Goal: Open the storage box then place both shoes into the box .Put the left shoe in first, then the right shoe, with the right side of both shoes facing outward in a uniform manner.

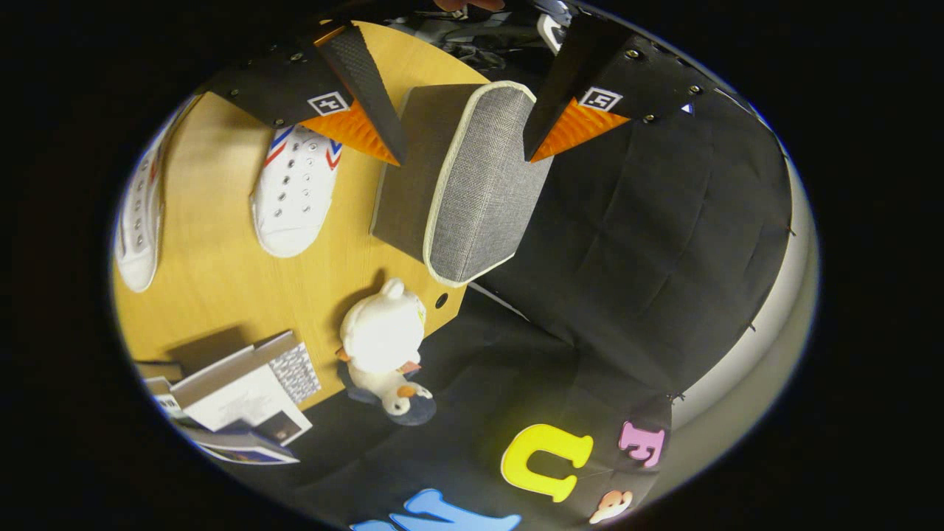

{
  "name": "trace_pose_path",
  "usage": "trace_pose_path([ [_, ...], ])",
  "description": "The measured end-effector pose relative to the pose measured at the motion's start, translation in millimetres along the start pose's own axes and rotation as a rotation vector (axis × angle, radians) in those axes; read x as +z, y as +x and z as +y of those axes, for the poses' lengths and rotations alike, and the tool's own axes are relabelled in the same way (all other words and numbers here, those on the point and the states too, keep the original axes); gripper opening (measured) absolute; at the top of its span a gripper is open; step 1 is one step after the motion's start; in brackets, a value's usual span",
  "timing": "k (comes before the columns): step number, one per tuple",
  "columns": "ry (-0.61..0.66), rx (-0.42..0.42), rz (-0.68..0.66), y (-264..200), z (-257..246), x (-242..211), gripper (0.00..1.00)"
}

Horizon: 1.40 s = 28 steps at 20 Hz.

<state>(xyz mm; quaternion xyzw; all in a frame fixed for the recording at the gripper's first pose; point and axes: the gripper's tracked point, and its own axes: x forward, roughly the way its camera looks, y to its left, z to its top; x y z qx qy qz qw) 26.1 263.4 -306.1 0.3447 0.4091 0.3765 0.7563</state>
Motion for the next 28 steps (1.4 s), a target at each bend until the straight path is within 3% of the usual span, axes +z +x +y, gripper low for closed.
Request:
trace_pose_path([
  [7, 0.175, 0.142, 0.072, 43.1, 0.3, -15.6, 0.97],
  [12, 0.170, 0.189, 0.081, 54.1, 12.2, -13.6, 0.96],
  [14, 0.147, 0.187, 0.080, 55.9, 14.4, -9.5, 0.92],
  [15, 0.153, 0.203, 0.090, 55.5, 18.6, -8.8, 0.82],
  [16, 0.151, 0.198, 0.096, 57.2, 19.3, -8.5, 0.81],
  [19, 0.166, 0.222, 0.086, 55.6, 23.5, -2.8, 0.48],
  [20, 0.156, 0.195, 0.074, 60.2, 18.9, -1.5, 0.48],
  [21, 0.165, 0.180, 0.069, 58.8, 17.0, 5.1, 0.29],
  [22, 0.174, 0.181, 0.067, 53.1, 18.6, 8.6, 0.20],
  [28, 0.121, 0.228, 0.060, 41.9, 66.9, 19.7, 0.15],
])
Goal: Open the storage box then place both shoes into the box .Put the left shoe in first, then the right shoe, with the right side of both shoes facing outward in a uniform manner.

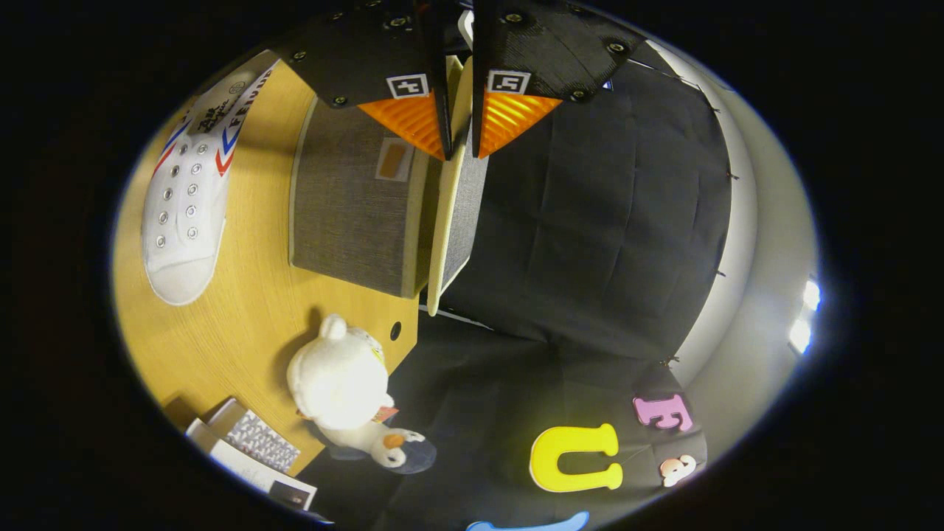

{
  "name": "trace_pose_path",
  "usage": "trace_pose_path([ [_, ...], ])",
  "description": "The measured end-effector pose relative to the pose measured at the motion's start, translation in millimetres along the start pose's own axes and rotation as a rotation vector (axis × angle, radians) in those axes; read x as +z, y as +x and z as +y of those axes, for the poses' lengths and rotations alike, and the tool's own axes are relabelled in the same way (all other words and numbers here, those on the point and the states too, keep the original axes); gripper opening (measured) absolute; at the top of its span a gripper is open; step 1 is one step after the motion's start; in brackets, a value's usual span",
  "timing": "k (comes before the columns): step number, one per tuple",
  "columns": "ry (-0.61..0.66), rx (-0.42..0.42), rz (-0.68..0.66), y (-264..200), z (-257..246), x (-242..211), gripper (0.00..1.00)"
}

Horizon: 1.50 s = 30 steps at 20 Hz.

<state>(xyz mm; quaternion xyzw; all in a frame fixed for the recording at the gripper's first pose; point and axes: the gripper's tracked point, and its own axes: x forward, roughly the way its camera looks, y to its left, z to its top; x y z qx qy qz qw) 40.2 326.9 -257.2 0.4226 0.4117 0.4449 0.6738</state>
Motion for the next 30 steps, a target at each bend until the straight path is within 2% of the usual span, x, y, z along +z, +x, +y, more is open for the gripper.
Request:
trace_pose_path([
  [7, -0.125, 0.055, 0.023, 30.6, 79.8, 15.4, 0.15],
  [9, -0.175, 0.054, 0.031, 54.8, 103.2, 19.3, 0.15],
  [16, -0.208, 0.055, 0.089, 157.1, 158.1, -9.2, 0.15],
  [21, -0.252, 0.011, 0.157, 237.5, 164.4, -52.8, 0.15],
  [24, -0.263, -0.040, 0.205, 275.1, 147.2, -76.6, 0.15],
  [27, -0.257, -0.084, 0.207, 301.4, 130.7, -82.1, 0.16],
  [29, -0.272, -0.114, 0.211, 303.6, 114.8, -81.2, 0.41],
  [30, -0.283, -0.127, 0.212, 301.5, 112.2, -78.4, 0.49],
])
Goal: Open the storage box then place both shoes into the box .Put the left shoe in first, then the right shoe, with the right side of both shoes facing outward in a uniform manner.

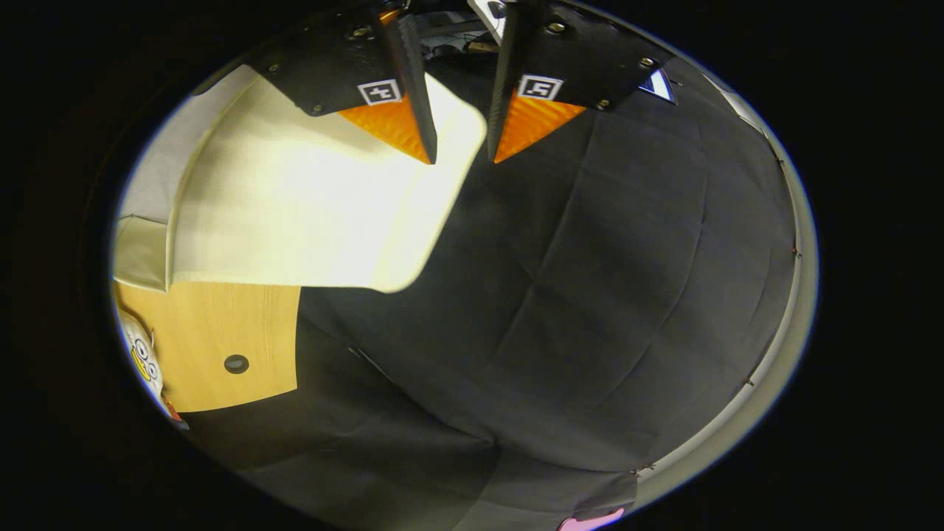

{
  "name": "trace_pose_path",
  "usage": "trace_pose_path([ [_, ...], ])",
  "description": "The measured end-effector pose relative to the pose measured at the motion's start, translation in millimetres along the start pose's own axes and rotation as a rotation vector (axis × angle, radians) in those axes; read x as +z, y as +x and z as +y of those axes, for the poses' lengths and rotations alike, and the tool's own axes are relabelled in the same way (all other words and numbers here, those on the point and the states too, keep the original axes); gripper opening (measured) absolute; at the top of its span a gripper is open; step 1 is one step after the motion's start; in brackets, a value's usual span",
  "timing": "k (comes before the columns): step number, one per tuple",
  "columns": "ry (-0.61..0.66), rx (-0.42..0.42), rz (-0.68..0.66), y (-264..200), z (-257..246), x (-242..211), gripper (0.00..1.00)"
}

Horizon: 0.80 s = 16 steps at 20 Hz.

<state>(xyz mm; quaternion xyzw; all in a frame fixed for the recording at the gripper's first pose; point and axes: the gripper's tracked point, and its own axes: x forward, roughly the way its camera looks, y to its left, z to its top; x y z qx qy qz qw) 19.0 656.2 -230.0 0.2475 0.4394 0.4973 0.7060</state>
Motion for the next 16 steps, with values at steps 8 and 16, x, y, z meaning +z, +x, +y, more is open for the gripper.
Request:
trace_pose_path([
  [8, -0.076, -0.077, -0.055, -75.5, -15.4, 19.0, 0.96],
  [16, -0.191, -0.201, -0.191, -204.2, -56.0, 32.5, 0.96],
])
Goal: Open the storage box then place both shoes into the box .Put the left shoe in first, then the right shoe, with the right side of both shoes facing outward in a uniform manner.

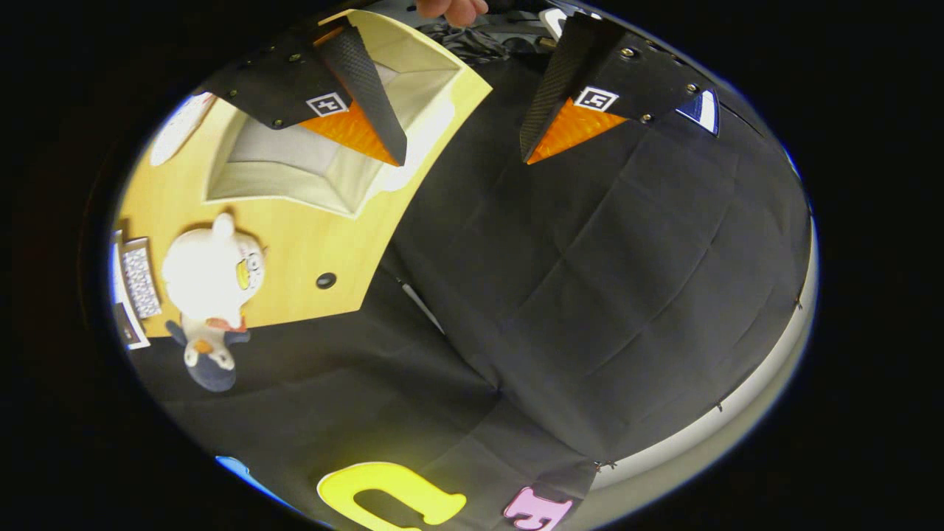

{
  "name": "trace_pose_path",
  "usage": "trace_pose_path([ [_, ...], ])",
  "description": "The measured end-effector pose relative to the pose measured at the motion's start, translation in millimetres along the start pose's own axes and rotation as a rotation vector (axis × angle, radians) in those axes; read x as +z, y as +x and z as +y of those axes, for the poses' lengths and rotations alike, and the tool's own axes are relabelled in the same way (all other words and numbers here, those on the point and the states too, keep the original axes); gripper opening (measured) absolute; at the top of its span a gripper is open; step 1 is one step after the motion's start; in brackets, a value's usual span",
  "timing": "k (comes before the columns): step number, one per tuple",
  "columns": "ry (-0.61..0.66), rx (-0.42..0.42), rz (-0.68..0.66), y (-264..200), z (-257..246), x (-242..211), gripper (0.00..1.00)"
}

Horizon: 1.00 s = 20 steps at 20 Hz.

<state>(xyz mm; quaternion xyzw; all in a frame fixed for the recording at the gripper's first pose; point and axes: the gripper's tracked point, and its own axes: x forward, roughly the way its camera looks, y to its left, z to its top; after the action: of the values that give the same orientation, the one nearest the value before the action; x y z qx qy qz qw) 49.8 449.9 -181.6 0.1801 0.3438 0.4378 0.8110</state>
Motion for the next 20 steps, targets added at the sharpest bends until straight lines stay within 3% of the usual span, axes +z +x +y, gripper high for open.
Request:
trace_pose_path([
  [7, -0.090, -0.172, -0.085, -85.4, -70.0, 4.1, 0.95],
  [13, -0.063, -0.317, -0.112, -130.1, -132.3, -13.6, 0.96],
  [20, -0.042, -0.480, -0.020, -165.7, -210.0, -65.2, 0.96],
])
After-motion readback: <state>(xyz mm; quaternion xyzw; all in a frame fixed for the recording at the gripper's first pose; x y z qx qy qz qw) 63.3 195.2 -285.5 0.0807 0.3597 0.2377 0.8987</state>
